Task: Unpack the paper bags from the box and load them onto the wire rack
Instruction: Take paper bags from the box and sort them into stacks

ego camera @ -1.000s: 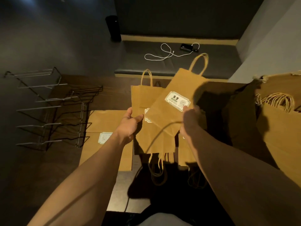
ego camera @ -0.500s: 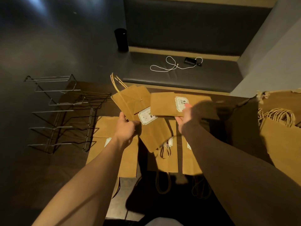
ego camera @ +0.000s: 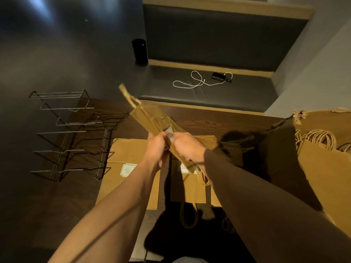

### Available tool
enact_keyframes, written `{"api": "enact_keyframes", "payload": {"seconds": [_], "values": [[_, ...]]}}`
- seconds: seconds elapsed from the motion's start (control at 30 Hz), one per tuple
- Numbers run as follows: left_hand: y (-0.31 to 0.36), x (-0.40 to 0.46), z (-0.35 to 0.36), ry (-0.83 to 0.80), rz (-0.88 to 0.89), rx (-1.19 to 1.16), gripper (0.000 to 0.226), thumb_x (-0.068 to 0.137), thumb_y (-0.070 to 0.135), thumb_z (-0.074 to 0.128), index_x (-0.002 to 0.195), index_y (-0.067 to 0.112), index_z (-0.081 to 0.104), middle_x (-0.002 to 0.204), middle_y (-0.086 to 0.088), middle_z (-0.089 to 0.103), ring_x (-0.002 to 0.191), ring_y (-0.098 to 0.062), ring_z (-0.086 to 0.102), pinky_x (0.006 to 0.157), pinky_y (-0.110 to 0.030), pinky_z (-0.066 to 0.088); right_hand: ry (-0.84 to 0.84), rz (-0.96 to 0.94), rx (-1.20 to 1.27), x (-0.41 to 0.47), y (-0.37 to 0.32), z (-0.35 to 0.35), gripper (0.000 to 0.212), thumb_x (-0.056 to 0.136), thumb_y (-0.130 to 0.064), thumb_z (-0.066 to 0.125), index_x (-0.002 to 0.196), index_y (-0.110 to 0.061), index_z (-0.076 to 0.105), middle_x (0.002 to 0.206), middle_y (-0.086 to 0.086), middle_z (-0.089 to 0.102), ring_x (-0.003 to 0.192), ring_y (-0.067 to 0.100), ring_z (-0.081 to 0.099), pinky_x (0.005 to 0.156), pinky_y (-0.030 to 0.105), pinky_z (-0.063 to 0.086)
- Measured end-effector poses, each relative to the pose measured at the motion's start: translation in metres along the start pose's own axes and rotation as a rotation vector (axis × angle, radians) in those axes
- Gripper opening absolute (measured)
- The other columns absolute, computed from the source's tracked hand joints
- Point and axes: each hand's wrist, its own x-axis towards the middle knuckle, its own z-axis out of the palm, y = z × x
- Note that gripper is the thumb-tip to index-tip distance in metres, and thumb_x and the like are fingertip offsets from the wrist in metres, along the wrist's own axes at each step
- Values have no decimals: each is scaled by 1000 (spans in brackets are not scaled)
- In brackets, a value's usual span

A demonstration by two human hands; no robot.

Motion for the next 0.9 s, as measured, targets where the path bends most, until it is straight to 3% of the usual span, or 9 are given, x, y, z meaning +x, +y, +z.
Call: {"api": "enact_keyframes", "payload": {"seconds": [0.13,0.23,0.33,0.43,0.5,0.63,0.73,0.8,0.9], "values": [[-1,-3,1,59,-82,-85,16,96,0,46,87,5,57,50,-2,54,46,-12,51,47,-25,44,278,-21,-127,-5,5,3,44,96,-15,48,139,-9,42,132,12,57,118,26,54,96,35,44],[-3,-1,0,56,-60,-68,12,96,0,46,93,5,56,63,-8,50,50,-13,50,49,-27,42,245,-117,-80,-13,2,9,64,98,-20,46,154,-20,15,151,10,39,136,30,40,109,37,34],[0,-2,6,-38,-66,-76,20,99,15,48,99,6,66,85,-14,62,73,-21,62,60,-30,52,173,-138,5,-13,2,20,66,96,-20,44,155,-28,16,159,2,26,146,25,25,117,38,23],[3,-3,6,-102,-113,-105,34,94,35,58,108,5,68,102,-15,71,93,-25,70,80,-37,57,203,-121,89,-14,2,24,58,95,-19,44,150,-31,34,153,0,39,141,22,34,117,41,30],[3,-1,4,-56,-95,-65,52,86,43,72,117,2,64,110,-17,72,97,-26,73,81,-37,60,205,-152,124,-17,1,25,47,96,-19,45,142,-27,49,144,1,50,133,22,45,112,42,38],[3,4,5,189,-13,-67,20,96,24,63,101,5,65,103,-15,73,94,-29,72,81,-41,61,278,-173,99,-22,-3,25,36,93,-18,52,126,-24,66,129,2,64,123,22,55,109,36,42],[11,10,-5,232,-20,-130,32,94,22,64,118,2,56,105,-16,72,91,-31,72,82,-46,60,463,-165,183,-25,-6,13,26,94,-26,51,101,-17,75,94,7,73,98,29,63,89,41,49],[15,11,-14,162,-3,-62,37,93,22,67,122,2,55,105,-14,73,90,-30,72,88,-51,58,608,-127,275,-23,-9,-4,25,96,-26,49,102,-18,71,99,2,69,104,26,55,87,37,46],[20,7,-21,-23,-26,99,65,77,37,83,126,2,58,109,-13,73,88,-36,72,80,-50,58,664,-5,-2,-15,-6,-28,43,97,-34,49,139,-23,47,133,3,49,125,24,37,100,39,37]]}}
